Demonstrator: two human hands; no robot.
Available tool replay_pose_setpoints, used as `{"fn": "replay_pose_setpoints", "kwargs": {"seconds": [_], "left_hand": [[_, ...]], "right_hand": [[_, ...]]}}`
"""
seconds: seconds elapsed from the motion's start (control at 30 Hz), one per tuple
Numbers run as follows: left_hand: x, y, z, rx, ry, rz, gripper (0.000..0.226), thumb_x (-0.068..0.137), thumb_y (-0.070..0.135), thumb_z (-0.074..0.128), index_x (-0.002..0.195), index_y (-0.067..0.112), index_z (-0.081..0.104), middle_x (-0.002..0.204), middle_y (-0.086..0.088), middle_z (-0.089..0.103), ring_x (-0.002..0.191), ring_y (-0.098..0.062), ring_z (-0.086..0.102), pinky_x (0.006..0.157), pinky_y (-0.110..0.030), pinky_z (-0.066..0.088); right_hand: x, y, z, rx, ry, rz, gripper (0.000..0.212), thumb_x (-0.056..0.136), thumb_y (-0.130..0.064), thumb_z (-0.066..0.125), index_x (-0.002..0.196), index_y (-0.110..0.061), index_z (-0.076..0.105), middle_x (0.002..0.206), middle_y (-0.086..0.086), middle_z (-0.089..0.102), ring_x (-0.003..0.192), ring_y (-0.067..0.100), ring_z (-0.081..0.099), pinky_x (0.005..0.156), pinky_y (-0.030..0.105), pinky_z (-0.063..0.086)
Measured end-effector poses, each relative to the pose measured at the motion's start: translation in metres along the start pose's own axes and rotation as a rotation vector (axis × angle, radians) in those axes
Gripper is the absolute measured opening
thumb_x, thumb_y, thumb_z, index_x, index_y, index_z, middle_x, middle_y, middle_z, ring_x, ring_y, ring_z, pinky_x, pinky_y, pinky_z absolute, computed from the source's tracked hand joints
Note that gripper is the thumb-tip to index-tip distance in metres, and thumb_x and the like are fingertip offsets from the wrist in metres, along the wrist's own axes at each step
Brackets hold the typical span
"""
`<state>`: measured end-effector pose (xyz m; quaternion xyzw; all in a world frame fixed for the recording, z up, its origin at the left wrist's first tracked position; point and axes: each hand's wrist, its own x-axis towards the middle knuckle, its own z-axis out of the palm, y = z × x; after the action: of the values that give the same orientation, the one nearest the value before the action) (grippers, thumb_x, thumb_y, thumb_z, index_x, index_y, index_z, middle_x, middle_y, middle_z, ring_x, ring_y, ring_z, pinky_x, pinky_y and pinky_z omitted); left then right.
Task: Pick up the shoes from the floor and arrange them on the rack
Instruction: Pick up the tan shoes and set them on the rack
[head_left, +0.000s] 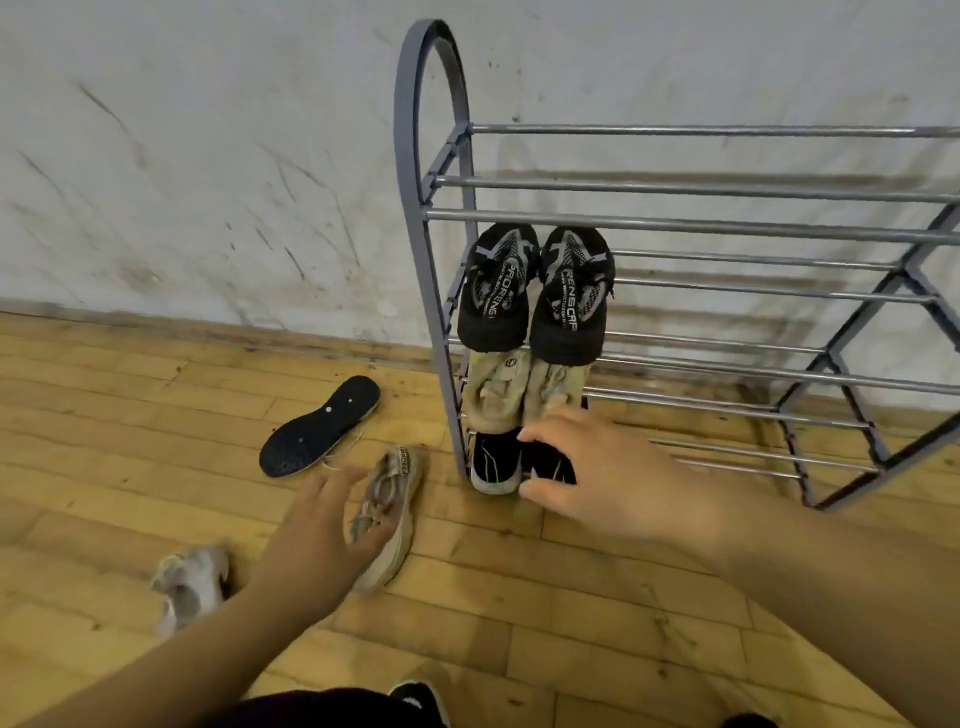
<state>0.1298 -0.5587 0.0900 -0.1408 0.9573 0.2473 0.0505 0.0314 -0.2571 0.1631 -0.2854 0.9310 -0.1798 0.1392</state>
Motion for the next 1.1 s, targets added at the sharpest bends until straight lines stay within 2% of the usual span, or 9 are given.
{"fn": "replay_pose_setpoints", "kwargs": {"seconds": [0.07, 0.23, 0.4, 0.5, 0.57, 0.67, 0.8, 0.97, 1.1], "left_hand": [[-0.003, -0.036, 0.020, -0.010, -0.056, -0.140, 0.081, 0.084, 0.057, 0.075, 0.151, 0.034, 0.036, 0.139, 0.004, 0.042, 0.120, -0.022, 0.055, 0.098, -0.042, 0.051], [0.019, -0.088, 0.070, -0.093, -0.117, -0.321, 0.107, 0.078, 0.061, 0.080, 0.161, 0.034, 0.018, 0.159, -0.007, 0.032, 0.138, -0.030, 0.044, 0.104, -0.044, 0.046], [0.063, -0.120, 0.111, -0.253, -0.175, -0.454, 0.116, 0.077, 0.049, 0.087, 0.164, 0.031, 0.013, 0.161, -0.009, 0.031, 0.140, -0.031, 0.044, 0.105, -0.041, 0.046], [0.071, -0.134, 0.130, -0.392, -0.191, -0.486, 0.112, 0.079, 0.042, 0.087, 0.164, 0.035, 0.014, 0.153, -0.005, 0.046, 0.125, -0.025, 0.055, 0.095, -0.035, 0.052], [0.064, -0.140, 0.143, -0.454, -0.212, -0.478, 0.111, 0.077, 0.047, 0.087, 0.162, 0.041, 0.015, 0.147, 0.001, 0.052, 0.115, -0.017, 0.059, 0.096, -0.035, 0.054], [0.046, -0.136, 0.159, -0.624, -0.263, -0.453, 0.113, 0.075, 0.049, 0.089, 0.160, 0.045, 0.015, 0.149, 0.004, 0.050, 0.117, -0.013, 0.064, 0.088, -0.029, 0.059], [0.030, -0.123, 0.159, -0.762, -0.261, -0.432, 0.087, 0.078, 0.043, 0.089, 0.140, 0.051, 0.029, 0.133, 0.018, 0.052, 0.115, -0.008, 0.061, 0.084, -0.021, 0.058], [0.016, -0.127, 0.133, -0.742, -0.213, -0.419, 0.083, 0.081, 0.046, 0.082, 0.153, 0.046, 0.040, 0.139, 0.009, 0.050, 0.111, -0.013, 0.068, 0.094, -0.038, 0.060], [-0.004, -0.117, 0.088, -0.923, -0.102, -0.435, 0.074, 0.087, 0.036, 0.082, 0.152, 0.036, 0.047, 0.130, 0.005, 0.060, 0.102, -0.014, 0.074, 0.095, -0.042, 0.060]], "right_hand": [[0.008, -0.004, 0.023, 0.027, -0.109, 0.009, 0.063, 0.095, -0.063, 0.058, 0.150, -0.038, 0.042, 0.154, -0.015, 0.040, 0.139, 0.011, 0.043, 0.109, 0.032, 0.041], [0.052, -0.021, 0.089, 0.151, -0.281, 0.047, 0.067, 0.095, -0.063, 0.058, 0.154, -0.037, 0.039, 0.159, -0.010, 0.039, 0.139, 0.014, 0.046, 0.104, 0.029, 0.042], [0.105, -0.035, 0.169, 0.319, -0.429, 0.159, 0.067, 0.096, -0.062, 0.058, 0.155, -0.039, 0.035, 0.163, -0.004, 0.036, 0.142, 0.021, 0.043, 0.112, 0.042, 0.042], [0.131, -0.034, 0.216, 0.470, -0.430, 0.263, 0.068, 0.096, -0.060, 0.060, 0.155, -0.039, 0.035, 0.161, 0.003, 0.041, 0.142, 0.025, 0.045, 0.110, 0.043, 0.044], [0.146, -0.032, 0.243, 0.578, -0.445, 0.374, 0.074, 0.095, -0.062, 0.061, 0.158, -0.041, 0.030, 0.164, 0.004, 0.037, 0.145, 0.029, 0.041, 0.112, 0.047, 0.042], [0.157, -0.029, 0.281, 0.711, -0.398, 0.527, 0.084, 0.088, -0.067, 0.061, 0.160, -0.047, 0.022, 0.167, -0.001, 0.033, 0.147, 0.031, 0.039, 0.115, 0.052, 0.040], [0.158, -0.032, 0.308, 0.863, -0.283, 0.582, 0.074, 0.096, -0.044, 0.066, 0.160, -0.040, 0.029, 0.159, -0.004, 0.045, 0.138, 0.026, 0.050, 0.111, 0.046, 0.046], [0.145, -0.043, 0.284, 0.912, -0.189, 0.572, 0.055, 0.101, -0.016, 0.064, 0.149, -0.040, 0.047, 0.136, -0.005, 0.062, 0.119, 0.020, 0.062, 0.097, 0.041, 0.055], [0.137, -0.073, 0.246, 0.969, -0.181, 0.514, 0.051, 0.099, -0.008, 0.064, 0.141, -0.036, 0.057, 0.128, -0.002, 0.069, 0.111, 0.016, 0.068, 0.096, 0.040, 0.058]]}}
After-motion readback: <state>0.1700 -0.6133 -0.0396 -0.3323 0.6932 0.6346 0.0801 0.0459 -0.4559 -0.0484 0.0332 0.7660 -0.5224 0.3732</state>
